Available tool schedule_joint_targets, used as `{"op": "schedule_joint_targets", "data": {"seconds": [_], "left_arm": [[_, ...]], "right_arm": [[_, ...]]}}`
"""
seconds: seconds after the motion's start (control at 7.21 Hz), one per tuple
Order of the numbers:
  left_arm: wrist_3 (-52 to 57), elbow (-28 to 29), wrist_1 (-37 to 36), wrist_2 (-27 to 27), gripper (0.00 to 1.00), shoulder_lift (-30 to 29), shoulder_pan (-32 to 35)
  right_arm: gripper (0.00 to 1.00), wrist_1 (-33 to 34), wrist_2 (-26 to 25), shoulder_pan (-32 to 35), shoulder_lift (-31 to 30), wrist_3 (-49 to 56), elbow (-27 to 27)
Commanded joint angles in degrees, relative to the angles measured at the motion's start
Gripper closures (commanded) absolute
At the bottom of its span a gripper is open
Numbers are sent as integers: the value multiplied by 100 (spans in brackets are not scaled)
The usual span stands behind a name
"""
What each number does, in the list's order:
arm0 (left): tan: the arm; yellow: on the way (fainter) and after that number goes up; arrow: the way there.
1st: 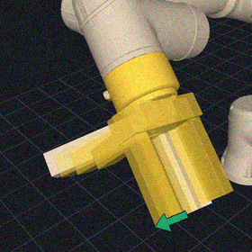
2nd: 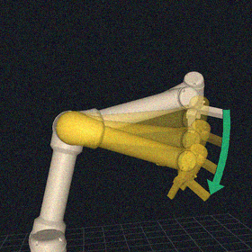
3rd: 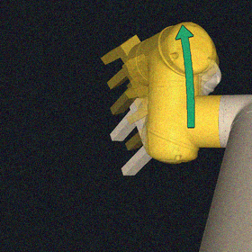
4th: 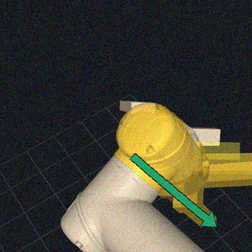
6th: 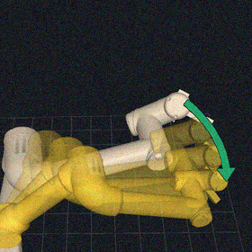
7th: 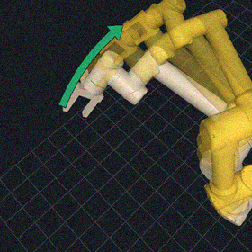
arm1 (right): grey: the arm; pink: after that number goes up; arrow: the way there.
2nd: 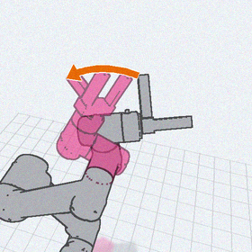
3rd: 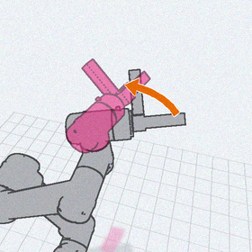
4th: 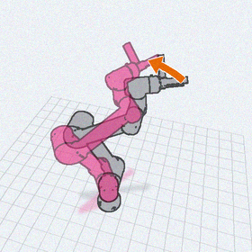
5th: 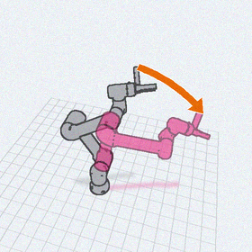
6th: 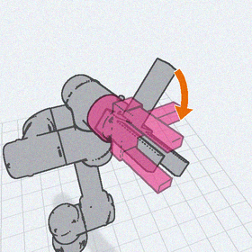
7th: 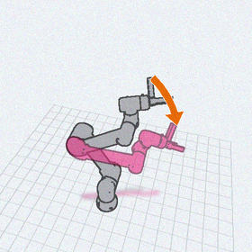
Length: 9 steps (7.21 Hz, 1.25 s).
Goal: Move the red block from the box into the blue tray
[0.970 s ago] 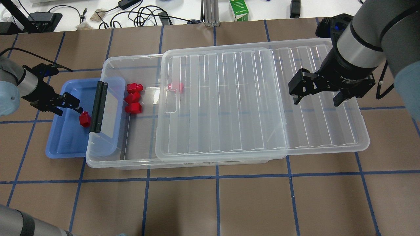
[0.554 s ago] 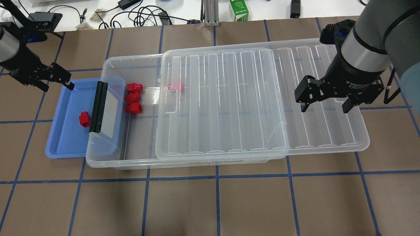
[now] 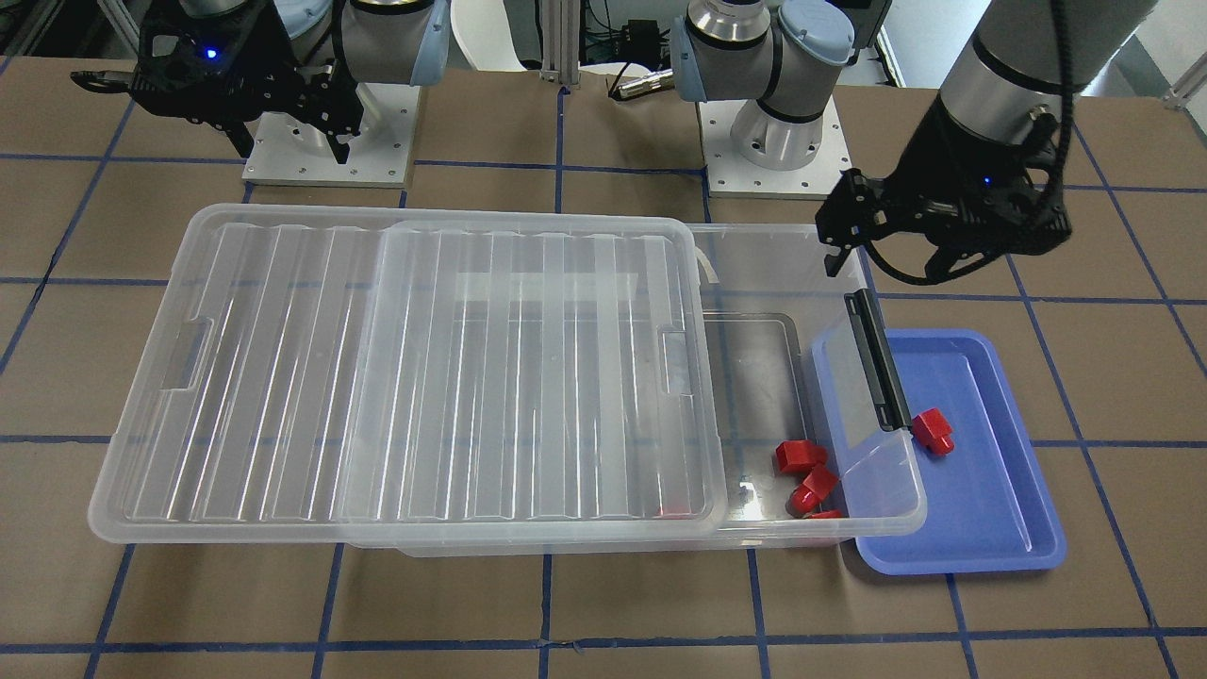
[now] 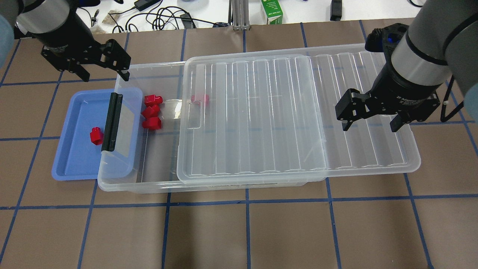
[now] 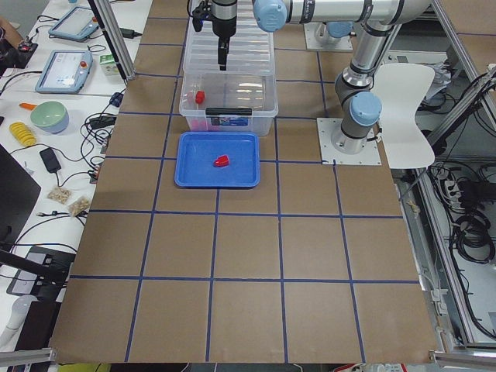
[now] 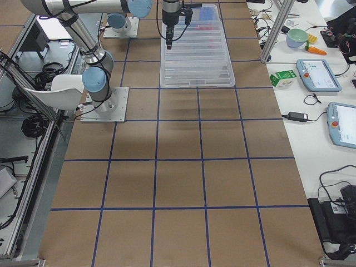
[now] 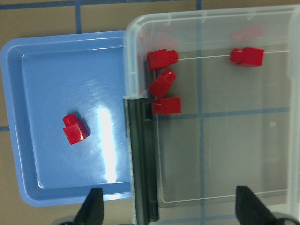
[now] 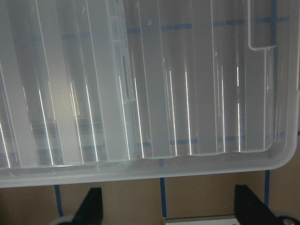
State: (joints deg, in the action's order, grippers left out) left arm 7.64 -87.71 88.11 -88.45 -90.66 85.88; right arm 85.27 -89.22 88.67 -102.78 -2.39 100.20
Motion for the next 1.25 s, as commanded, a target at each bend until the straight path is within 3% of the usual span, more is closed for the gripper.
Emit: {"op": "schedule_joint_targets", "data": {"seconds": [0.0, 0.42, 0.55, 1.11], "left_arm": [[-131, -88, -5, -40, 0, 14, 210], [-131, 42, 47, -75, 0, 49, 201], [86, 8, 83, -337, 0, 57, 166], [291, 8, 83, -14, 0, 40, 131]], "right_arm": [[0, -2, 2, 1, -6, 2, 17], [0, 33, 10, 1, -23, -16, 43], [0, 25, 2, 1, -23, -16, 52], [0, 42, -7, 1, -23, -16, 61]]}}
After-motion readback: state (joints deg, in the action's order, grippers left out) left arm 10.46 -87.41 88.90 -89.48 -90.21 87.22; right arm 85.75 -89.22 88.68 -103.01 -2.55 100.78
